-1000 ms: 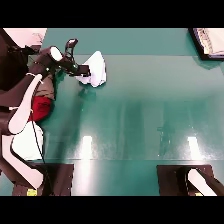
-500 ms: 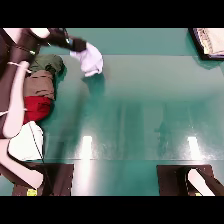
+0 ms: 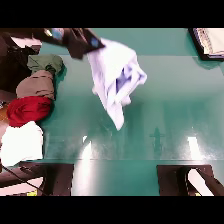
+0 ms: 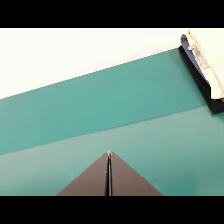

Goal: Fold the shirts.

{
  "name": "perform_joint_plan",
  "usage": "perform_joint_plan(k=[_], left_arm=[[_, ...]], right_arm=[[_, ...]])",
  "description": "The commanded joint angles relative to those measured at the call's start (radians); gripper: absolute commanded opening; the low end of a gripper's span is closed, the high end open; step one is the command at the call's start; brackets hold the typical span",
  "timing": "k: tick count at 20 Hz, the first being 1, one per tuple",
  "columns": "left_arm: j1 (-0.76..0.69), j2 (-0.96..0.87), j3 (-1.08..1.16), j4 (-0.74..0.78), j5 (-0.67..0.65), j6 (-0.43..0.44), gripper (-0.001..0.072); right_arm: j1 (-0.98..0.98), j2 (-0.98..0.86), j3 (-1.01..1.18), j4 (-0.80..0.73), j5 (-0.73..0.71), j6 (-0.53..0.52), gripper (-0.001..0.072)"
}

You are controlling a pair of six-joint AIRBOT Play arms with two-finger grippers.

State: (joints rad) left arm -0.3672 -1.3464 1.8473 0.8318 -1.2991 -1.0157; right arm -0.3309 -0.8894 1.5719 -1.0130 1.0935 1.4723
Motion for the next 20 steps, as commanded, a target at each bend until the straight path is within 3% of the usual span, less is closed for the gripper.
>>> perform_joint_plan(k=[1, 2, 3, 4, 5, 7, 9, 12, 16, 20], left_arm=[[-0.063, -0.019, -0.186, 0.066, 0.050, -0.040, 0.0026], [-0.062, -0.048, -0.247, 0.066, 0.084, -0.072, 0.0028], [-0.062, -0.076, -0.292, 0.070, 0.104, -0.086, 0.0228], [-0.054, -0.100, -0.315, 0.082, 0.104, -0.114, 0.0569], [-0.036, -0.112, -0.315, 0.111, 0.086, -0.172, 0.0668], [0.036, -0.091, -0.297, 0.117, 0.005, -0.190, 0.0667], [0.137, -0.031, -0.315, 0.120, -0.055, -0.201, 0.0539], [0.239, 0.096, -0.538, 0.151, -0.044, -0.208, 0.0539], [0.268, 0.145, -0.902, 0.152, 0.073, -0.165, 0.0539], [0.268, 0.139, -1.065, 0.135, 0.252, -0.089, 0.0538]], right_arm=[[0.001, 0.000, 0.024, 0.001, 0.071, 0.000, 0.0014], [0.001, 0.000, 0.024, 0.000, 0.084, 0.000, 0.0014], [0.001, 0.001, 0.024, 0.000, 0.091, 0.000, 0.0013], [0.001, 0.001, 0.024, 0.000, 0.094, 0.000, 0.0014], [0.001, 0.000, 0.024, 0.001, 0.094, 0.000, 0.0014], [0.001, 0.000, 0.024, 0.000, 0.094, 0.000, 0.0014], [0.001, 0.001, 0.024, 0.000, 0.097, 0.000, 0.0014], [0.001, 0.000, 0.024, 0.000, 0.113, 0.000, 0.0014], [0.001, -0.002, 0.022, 0.000, 0.116, 0.000, 0.0014], [0.001, -0.003, 0.022, -0.003, 0.150, 0.000, 0.0013]])
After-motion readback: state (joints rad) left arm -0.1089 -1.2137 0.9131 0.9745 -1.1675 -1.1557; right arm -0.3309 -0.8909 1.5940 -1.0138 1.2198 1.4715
